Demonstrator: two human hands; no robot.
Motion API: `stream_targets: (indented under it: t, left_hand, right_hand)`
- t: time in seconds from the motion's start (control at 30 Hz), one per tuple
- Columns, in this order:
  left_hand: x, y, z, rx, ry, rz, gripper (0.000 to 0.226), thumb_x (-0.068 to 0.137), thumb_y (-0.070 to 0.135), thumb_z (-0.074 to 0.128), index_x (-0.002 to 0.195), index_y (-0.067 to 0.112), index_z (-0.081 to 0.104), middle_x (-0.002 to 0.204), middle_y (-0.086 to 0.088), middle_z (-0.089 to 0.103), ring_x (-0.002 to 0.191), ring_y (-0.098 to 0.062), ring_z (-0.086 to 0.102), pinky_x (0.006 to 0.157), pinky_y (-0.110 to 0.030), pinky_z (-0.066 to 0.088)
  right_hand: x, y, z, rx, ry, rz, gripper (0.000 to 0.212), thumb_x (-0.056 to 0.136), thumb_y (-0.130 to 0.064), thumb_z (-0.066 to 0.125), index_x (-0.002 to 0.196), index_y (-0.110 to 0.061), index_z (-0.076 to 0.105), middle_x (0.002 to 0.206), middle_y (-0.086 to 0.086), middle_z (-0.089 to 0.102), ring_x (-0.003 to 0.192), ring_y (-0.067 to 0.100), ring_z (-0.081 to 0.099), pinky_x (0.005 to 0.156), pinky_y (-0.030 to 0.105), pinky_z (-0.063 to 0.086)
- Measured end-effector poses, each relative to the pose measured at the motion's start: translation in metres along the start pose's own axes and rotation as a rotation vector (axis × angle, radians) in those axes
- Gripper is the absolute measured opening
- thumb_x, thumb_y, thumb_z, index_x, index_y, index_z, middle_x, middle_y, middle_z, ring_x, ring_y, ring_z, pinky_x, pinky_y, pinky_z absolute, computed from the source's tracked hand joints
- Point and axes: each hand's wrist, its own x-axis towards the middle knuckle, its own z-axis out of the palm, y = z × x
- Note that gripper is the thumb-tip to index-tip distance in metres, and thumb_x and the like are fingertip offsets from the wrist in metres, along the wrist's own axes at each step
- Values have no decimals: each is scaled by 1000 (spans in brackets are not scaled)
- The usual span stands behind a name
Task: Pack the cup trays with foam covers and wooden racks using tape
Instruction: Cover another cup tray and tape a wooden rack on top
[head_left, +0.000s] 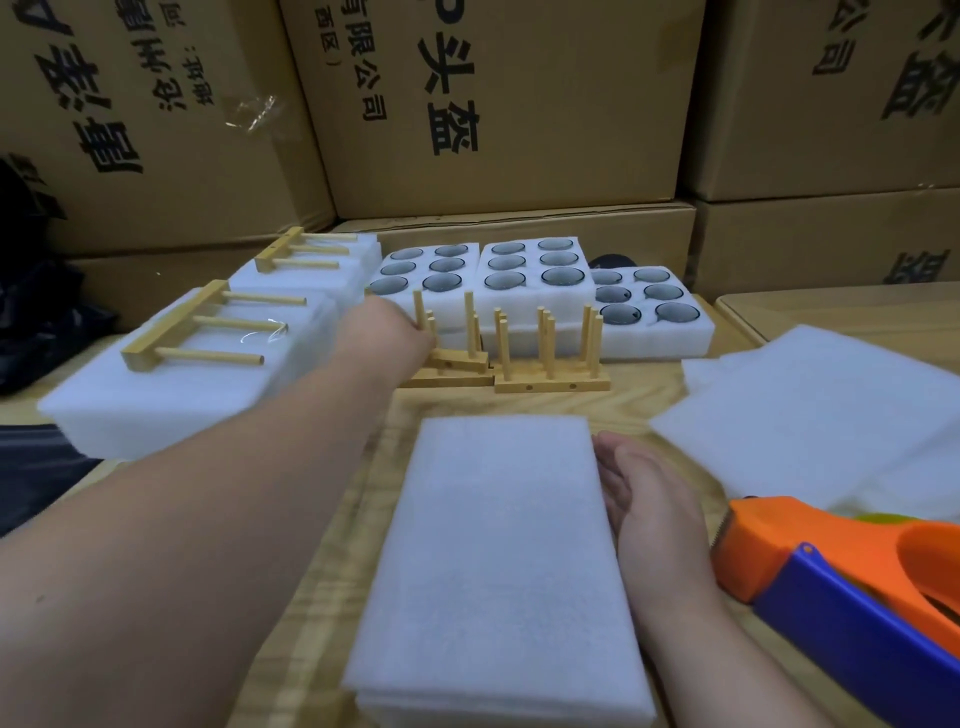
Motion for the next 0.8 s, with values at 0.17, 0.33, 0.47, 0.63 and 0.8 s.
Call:
stream_targets:
  t: [0.17,0.33,0.47,0.63,0.8]
  left_hand:
    - [-31,24,-45,-110,136,106,18,83,28,65,80,13,75,78,-10,73,65,-22,64,56,-28,49]
    - [-73,40,-77,-230,58,262,16,87,33,67,74,27,75,70,2,73,62,-22,68,43,-23,49]
    - [-104,41,-85,-105,-42,448,13,92,33,66,87,31,77,76,9,73,64,-12,65,56,-27,53]
    - [-131,35,-71,257,-199,562,18,99,37,56,102,28,71,85,4,66,78,-14,61,72,-34,54]
    - [-152,33,-53,489,-321,648,22,103,37,48,114,37,66,104,8,61,101,-21,58,78,-34,52]
  right_hand:
    - [-3,-2,3,57,-9,1,26,103,-11,44,106,-6,69,95,4,79,85,8,75,63,16,57]
    - [-2,-2,2,64,7,18,28,103,-13,45,114,-3,68,105,10,77,96,13,74,74,21,57]
    - [-2,-2,0,12,0,18,29,104,-18,45,116,-8,69,107,4,78,101,11,73,83,26,55]
    - [-3,-3,0,-13,-8,9,30,103,-18,45,116,-7,69,108,3,77,101,9,73,84,24,55]
    - [-1,-2,-1,-41,-18,9,29,103,-20,45,113,-10,70,105,2,78,99,10,73,85,29,55]
